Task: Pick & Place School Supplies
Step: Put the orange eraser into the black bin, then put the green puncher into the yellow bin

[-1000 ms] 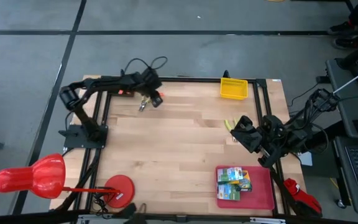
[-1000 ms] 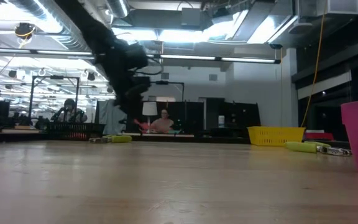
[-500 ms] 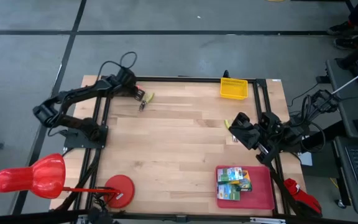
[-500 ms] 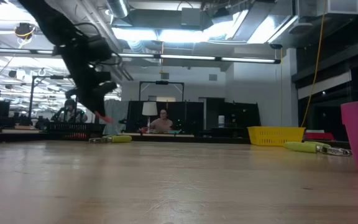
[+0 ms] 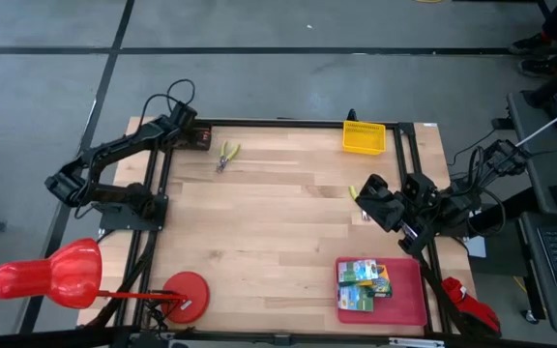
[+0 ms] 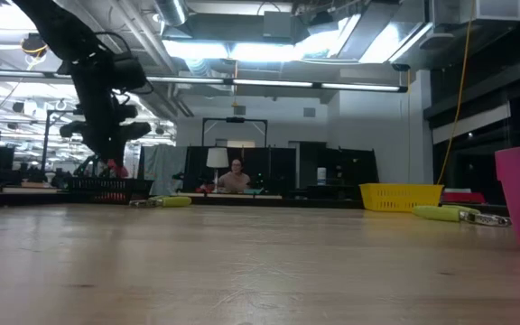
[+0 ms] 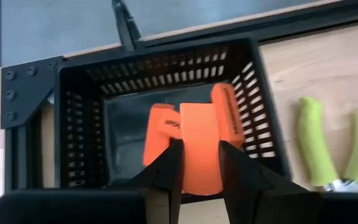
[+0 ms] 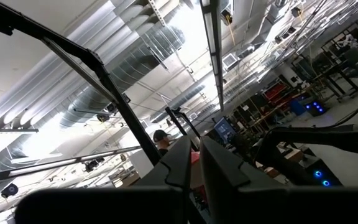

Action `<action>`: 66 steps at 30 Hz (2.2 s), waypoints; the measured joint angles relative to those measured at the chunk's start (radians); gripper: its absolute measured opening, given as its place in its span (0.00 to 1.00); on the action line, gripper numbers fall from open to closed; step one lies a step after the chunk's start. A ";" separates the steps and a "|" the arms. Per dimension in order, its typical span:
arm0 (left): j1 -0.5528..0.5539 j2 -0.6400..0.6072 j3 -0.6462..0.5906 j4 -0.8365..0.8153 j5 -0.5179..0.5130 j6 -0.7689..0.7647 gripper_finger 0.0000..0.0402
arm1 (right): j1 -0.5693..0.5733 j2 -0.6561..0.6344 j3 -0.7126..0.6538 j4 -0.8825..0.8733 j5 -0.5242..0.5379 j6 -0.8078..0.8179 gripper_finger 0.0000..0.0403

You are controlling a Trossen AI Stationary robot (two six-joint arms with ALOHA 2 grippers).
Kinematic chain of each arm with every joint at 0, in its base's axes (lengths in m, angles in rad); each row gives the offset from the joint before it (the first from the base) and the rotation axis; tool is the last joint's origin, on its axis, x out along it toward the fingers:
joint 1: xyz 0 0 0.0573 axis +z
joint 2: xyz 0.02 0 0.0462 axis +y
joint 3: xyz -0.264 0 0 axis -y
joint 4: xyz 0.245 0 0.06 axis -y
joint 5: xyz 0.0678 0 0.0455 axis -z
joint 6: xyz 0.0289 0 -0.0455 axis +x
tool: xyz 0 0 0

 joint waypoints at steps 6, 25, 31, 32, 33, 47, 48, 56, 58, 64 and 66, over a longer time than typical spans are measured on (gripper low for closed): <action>-0.001 0.000 0.000 0.015 0.003 -0.010 0.28 | 0.000 0.000 0.000 0.000 0.000 -0.005 0.10; -0.002 0.000 0.000 0.268 0.482 0.188 0.42 | -0.002 0.000 0.000 0.000 0.000 -0.006 0.10; -0.056 0.000 0.000 0.506 0.825 0.091 0.39 | -0.002 0.000 0.000 0.000 0.000 -0.018 0.10; -0.070 0.000 0.000 0.548 0.818 0.049 0.38 | -0.002 0.000 0.000 0.000 0.000 -0.024 0.10; -0.084 0.000 0.000 0.591 0.796 0.004 0.38 | -0.002 0.000 0.000 0.000 0.000 -0.025 0.10; -0.332 0.008 0.000 0.353 0.360 0.135 0.40 | -0.011 0.000 0.000 0.000 -0.015 -0.025 0.10; -0.350 0.008 0.000 0.345 0.342 0.155 0.40 | -0.014 0.000 0.000 0.000 -0.016 -0.025 0.10; -0.422 0.018 0.042 0.246 0.427 0.258 0.40 | -0.026 0.000 0.000 -0.001 -0.063 -0.001 0.10; -0.431 0.024 0.067 0.166 0.246 0.208 0.40 | -0.027 0.000 0.000 -0.005 -0.063 -0.001 0.10; -0.386 0.111 0.126 0.058 0.184 0.148 0.43 | -0.029 0.000 0.000 -0.008 -0.065 -0.002 0.10; -0.382 0.179 0.152 -0.021 0.187 0.167 0.45 | -0.035 0.000 0.000 -0.008 -0.075 -0.002 0.10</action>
